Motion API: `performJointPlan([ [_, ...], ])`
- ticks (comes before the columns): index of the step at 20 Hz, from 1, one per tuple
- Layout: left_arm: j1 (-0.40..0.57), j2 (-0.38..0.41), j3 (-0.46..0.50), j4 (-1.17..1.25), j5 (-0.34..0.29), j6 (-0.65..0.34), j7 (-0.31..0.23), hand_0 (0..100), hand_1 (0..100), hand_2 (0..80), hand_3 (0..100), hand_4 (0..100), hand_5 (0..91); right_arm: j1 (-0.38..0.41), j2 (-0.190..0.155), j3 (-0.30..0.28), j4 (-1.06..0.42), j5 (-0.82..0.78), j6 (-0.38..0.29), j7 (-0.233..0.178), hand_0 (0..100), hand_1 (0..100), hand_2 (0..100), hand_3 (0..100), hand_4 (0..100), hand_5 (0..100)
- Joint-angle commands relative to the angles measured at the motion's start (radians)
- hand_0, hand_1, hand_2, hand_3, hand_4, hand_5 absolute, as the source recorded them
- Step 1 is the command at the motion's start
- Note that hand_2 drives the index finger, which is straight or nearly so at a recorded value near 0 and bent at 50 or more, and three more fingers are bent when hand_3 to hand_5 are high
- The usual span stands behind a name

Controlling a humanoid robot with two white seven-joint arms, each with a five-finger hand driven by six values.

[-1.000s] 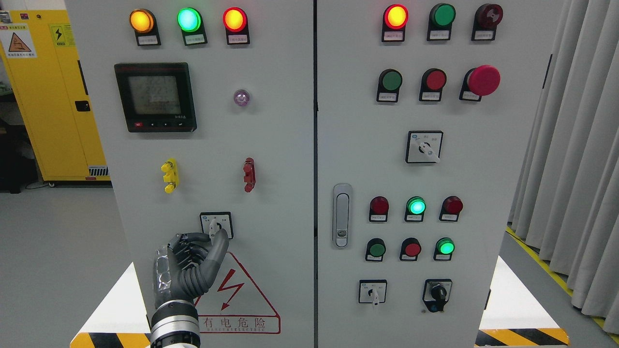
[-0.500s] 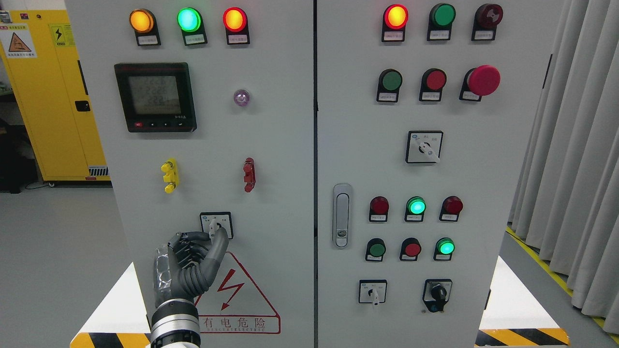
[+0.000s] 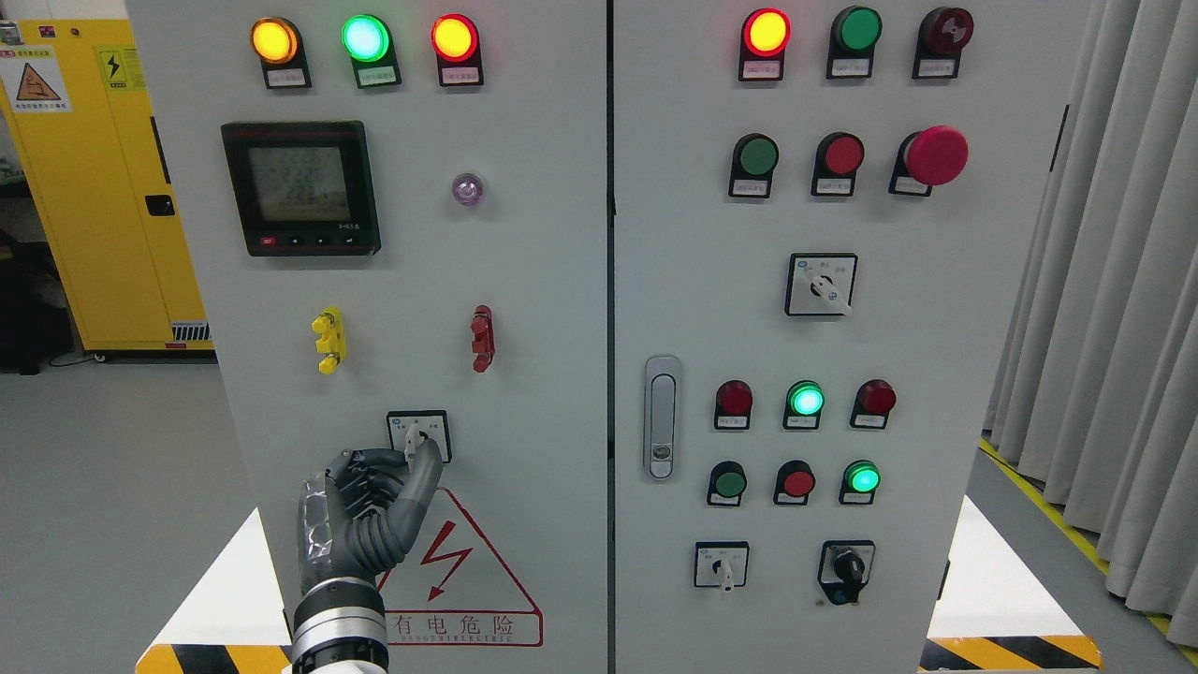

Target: Turn on light switch 1

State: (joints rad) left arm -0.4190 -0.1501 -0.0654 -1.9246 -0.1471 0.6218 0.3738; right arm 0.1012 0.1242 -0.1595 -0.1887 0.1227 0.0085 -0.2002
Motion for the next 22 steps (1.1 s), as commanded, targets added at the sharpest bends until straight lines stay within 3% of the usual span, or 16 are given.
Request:
performJointPlan([
  [1,-0.001,0.0,-0.001,0.001,0.0,0.003,0.0,21,69,58.1,85,89,87.3,0.0,0.0,0.0,0.0,0.0,-0.001,-0.001,0,50,4,0,0,0],
  [22,-0.007,-0.002,-0.002,0.001,-0.009,0.013,-0.001,26,67,58.4,86,89,87.5,0.0,0.0,0.0,0.0,0.0,-0.001,-0.001,0,50,4,0,0,0],
])
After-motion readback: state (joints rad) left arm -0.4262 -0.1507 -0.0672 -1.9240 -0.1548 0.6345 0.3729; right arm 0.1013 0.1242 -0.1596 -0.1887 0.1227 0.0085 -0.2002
